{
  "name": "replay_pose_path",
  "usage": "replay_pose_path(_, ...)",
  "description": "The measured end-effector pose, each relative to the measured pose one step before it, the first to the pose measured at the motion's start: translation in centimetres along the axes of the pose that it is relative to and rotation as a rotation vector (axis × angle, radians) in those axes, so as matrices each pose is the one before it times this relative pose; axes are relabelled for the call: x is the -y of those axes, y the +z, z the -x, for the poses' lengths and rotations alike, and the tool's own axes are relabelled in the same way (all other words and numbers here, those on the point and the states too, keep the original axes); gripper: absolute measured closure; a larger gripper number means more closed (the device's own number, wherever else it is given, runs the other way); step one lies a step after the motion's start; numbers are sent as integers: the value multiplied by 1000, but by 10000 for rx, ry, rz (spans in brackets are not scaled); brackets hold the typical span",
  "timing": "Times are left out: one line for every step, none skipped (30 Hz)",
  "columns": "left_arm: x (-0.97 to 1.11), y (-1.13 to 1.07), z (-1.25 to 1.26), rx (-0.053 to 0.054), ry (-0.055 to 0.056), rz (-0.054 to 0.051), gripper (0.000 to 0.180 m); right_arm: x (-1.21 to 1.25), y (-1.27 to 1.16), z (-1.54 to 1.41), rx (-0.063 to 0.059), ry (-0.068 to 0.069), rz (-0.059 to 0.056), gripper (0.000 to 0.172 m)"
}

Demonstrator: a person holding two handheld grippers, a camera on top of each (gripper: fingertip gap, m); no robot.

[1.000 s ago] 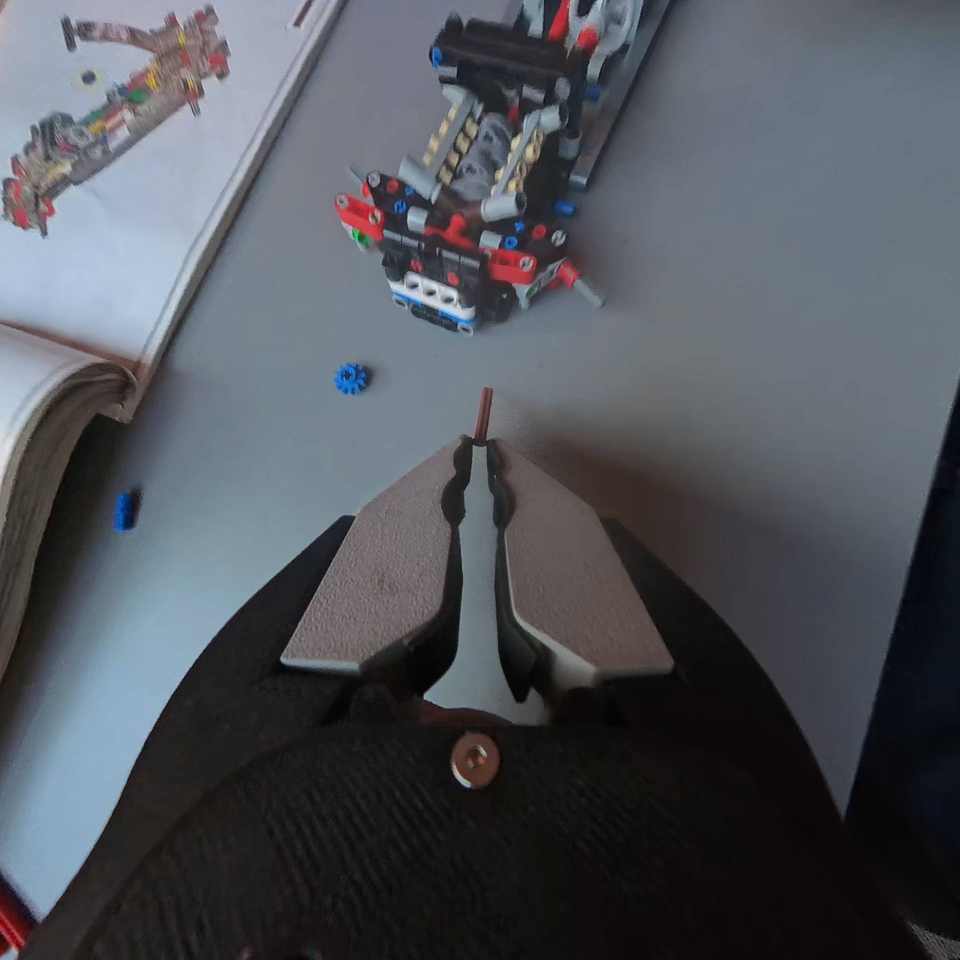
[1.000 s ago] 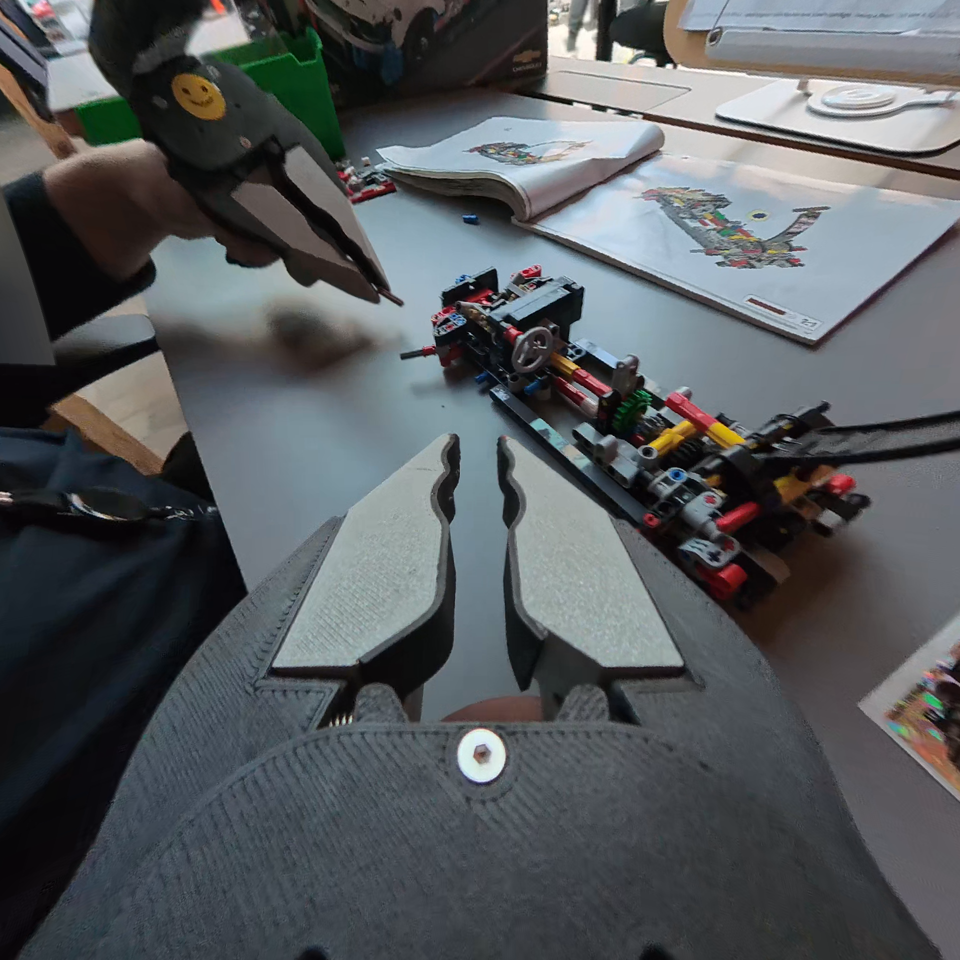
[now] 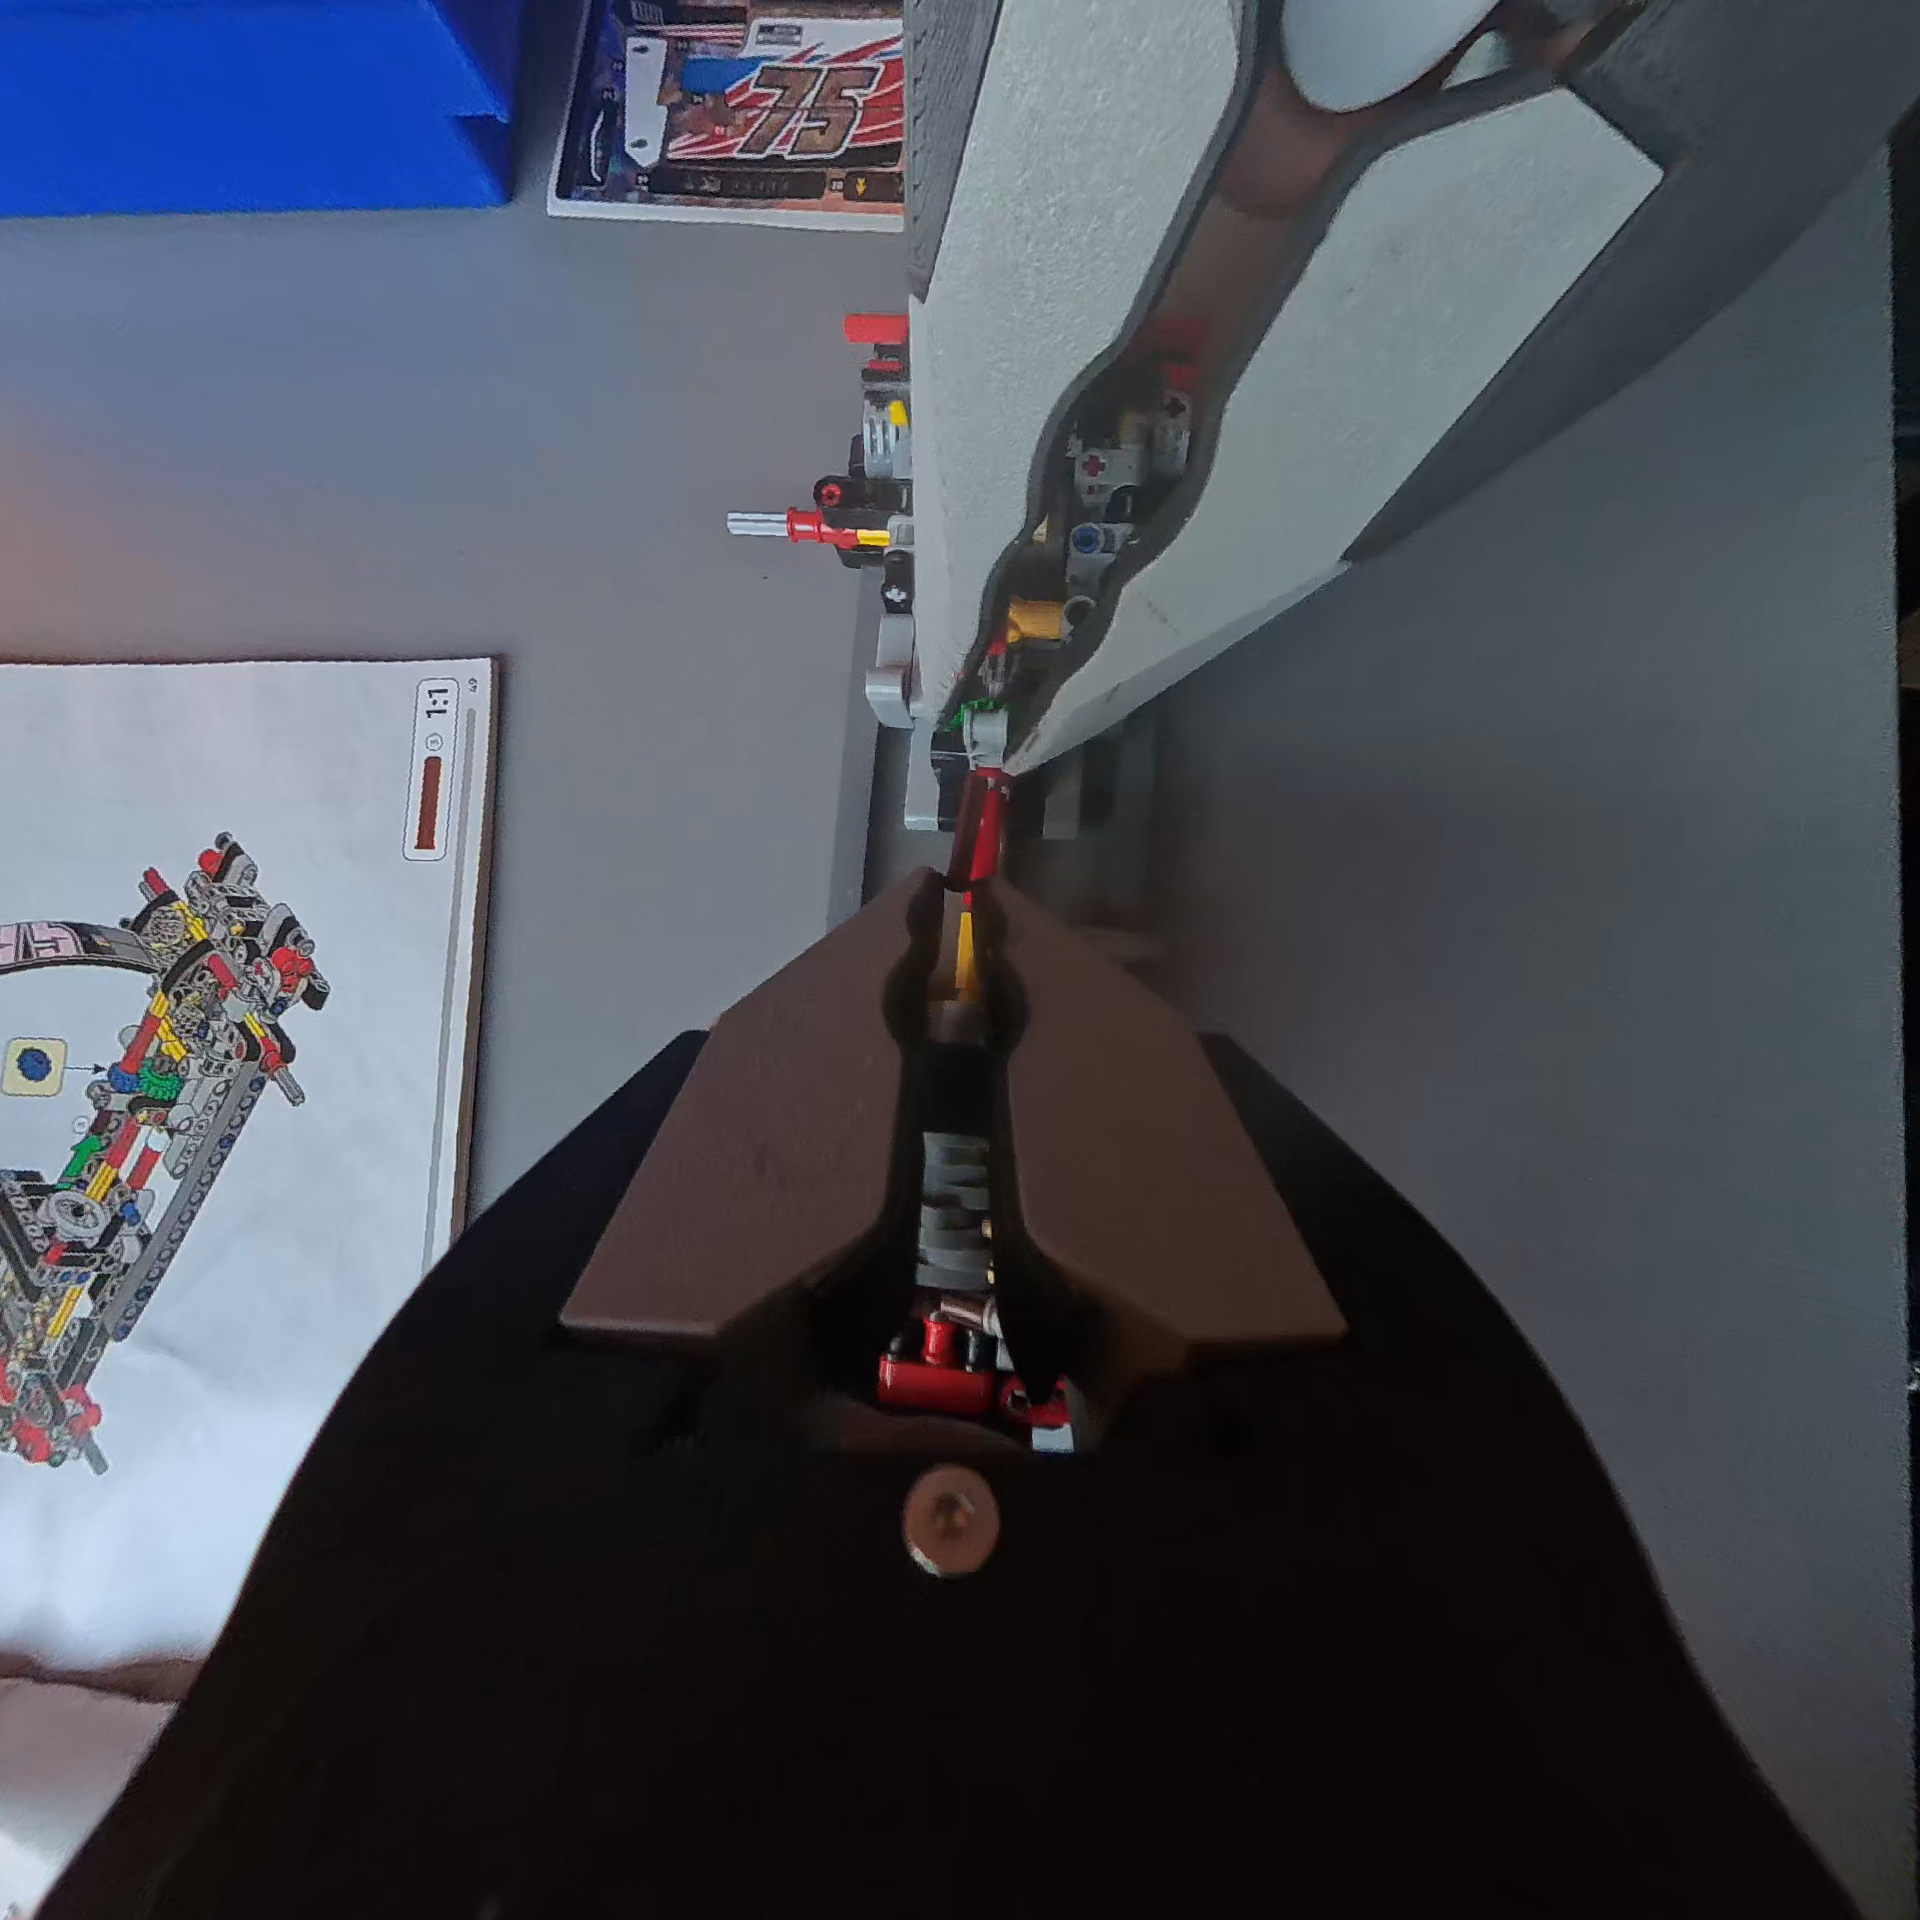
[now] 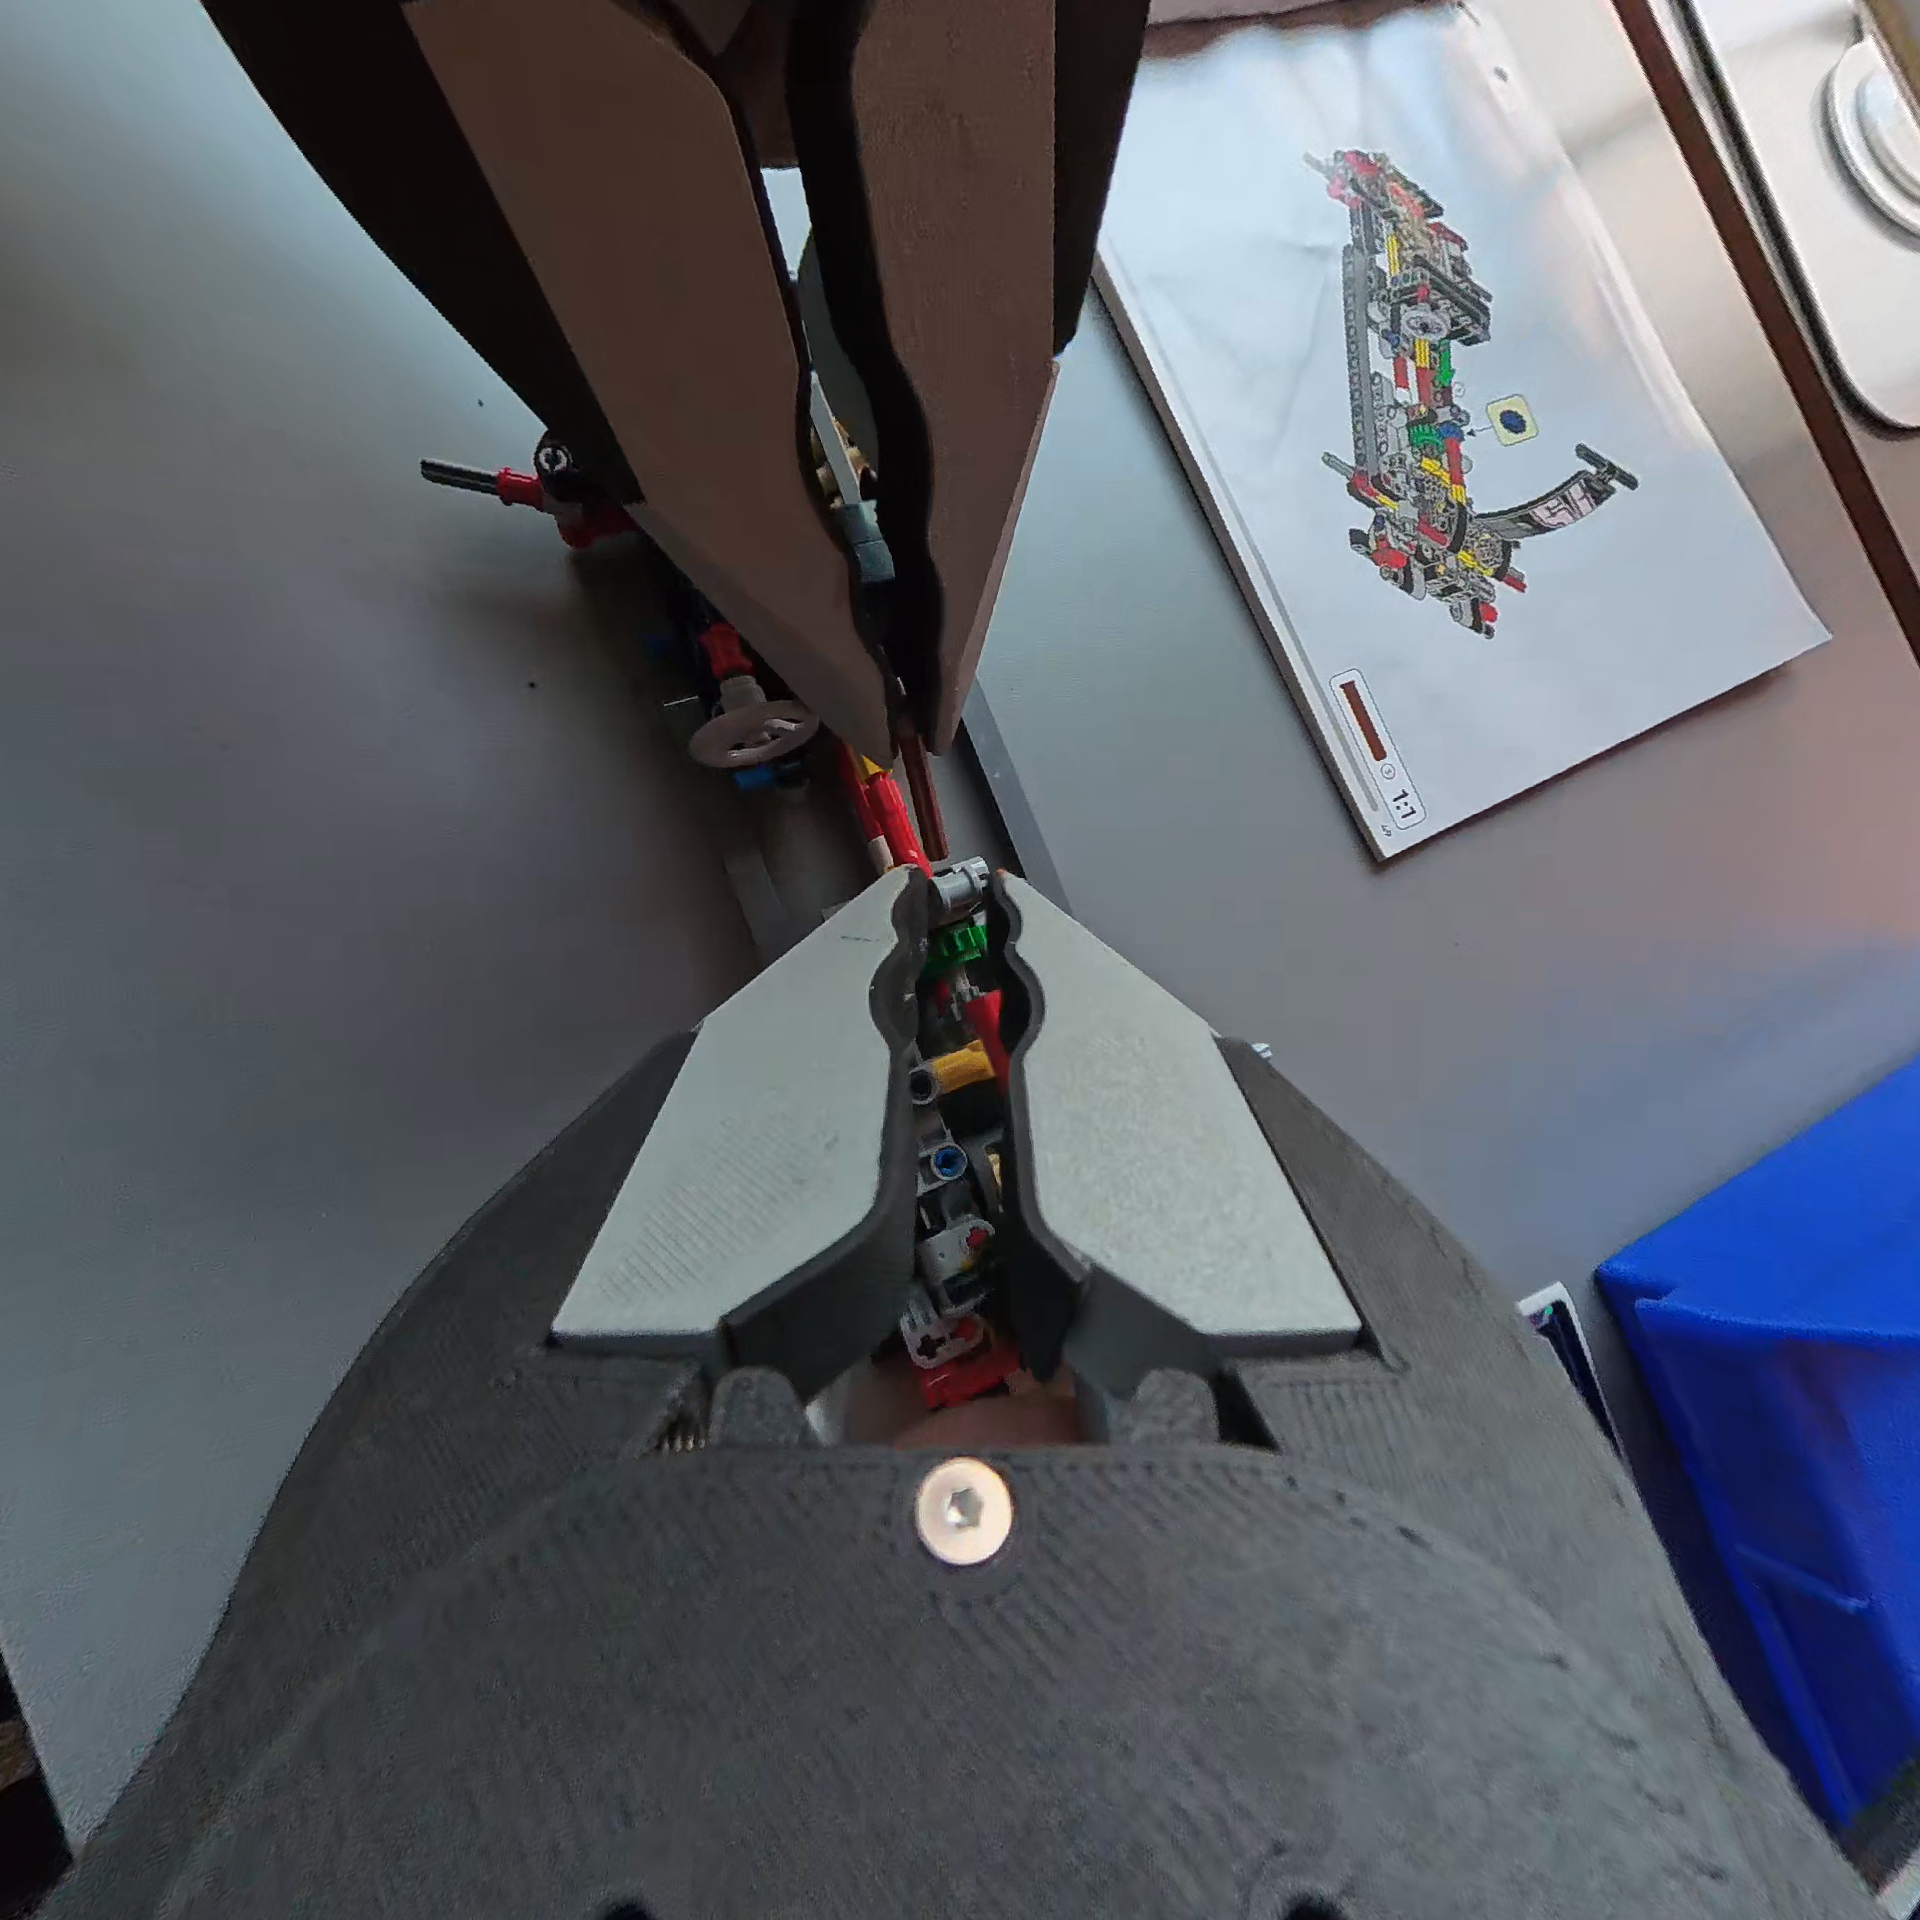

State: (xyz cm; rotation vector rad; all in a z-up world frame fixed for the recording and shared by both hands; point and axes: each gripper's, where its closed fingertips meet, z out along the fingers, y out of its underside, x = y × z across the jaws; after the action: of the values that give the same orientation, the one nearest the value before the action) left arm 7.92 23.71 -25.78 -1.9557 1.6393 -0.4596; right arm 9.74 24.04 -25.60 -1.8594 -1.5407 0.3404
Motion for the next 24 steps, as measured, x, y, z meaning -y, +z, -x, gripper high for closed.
replay_pose_path(21,75,0,1,-11,-45,178,-11,18,30,84,-57,0,165)
replay_pose_path(30,65,26,12,-5,-26,179,-27,-3,25,77,-44,10,165)
replay_pose_path(65,66,11,-13,-16,-34,179,-48,-35,13,61,-23,34,165)
replay_pose_path(81,76,-24,-57,-41,-54,179,-70,-32,9,49,-30,61,165)
replay_pose_path(42,91,-62,-80,-57,-32,179,-63,-37,3,36,-34,78,164)
replay_pose_path(-16,81,-22,-45,-28,-2,178,-67,-22,-14,21,-24,87,164)
replay_pose_path(13,68,-6,-23,-11,-23,179,-38,-10,-32,6,-32,66,163)
replay_pose_path(-11,65,-41,-41,-9,-10,179,-8,-5,4,18,-41,38,164)
replay_pose_path(0,37,-14,-28,-17,-10,179,-11,19,66,40,-34,26,165)
replay_pose_path(101,7,-8,-41,-70,-68,179,-29,20,26,18,-31,24,165)
replay_pose_path(174,0,-70,-88,-92,-126,179,-30,15,-9,-8,-39,19,165)
replay_pose_path(220,-2,-237,-202,-96,-170,179,-11,-12,-2,-8,-31,13,165)
replay_pose_path(186,-11,-329,-246,-99,-166,179,-6,-4,-8,-17,-12,21,165)
replay_pose_path(35,15,-262,-179,-75,-93,180,-25,2,-4,-28,-20,26,165)
replay_pose_path(3,41,-86,-41,-51,-73,180,-15,-6,-4,-28,-30,22,165)
replay_pose_path(10,16,-26,8,-40,-81,180,-18,-2,-2,-18,-18,25,165)
replay_pose_path(27,-16,60,67,-17,-70,180,-78,-14,-26,-21,-10,65,165)
replay_pose_path(20,-22,141,130,-5,-46,179,-131,-32,-64,-55,-18,104,164)
replay_pose_path(20,-14,-4,59,22,-38,179,-109,-49,-85,-78,-21,97,163)
replay_pose_path(2,-13,-79,0,5,-27,179,-55,-103,-51,-70,-11,59,163)
replay_pose_path(-7,-60,-86,-39,-36,-18,179,22,-146,-49,-82,-3,3,163)
replay_pose_path(5,-110,-40,-9,-26,-27,179,100,-208,-80,-122,-6,-55,161)
replay_pose_path(4,-170,48,36,-3,-32,179,207,-270,-41,-112,-35,-111,161)
replay_pose_path(8,-233,81,53,2,-24,179,329,-326,68,-57,-81,-184,161)
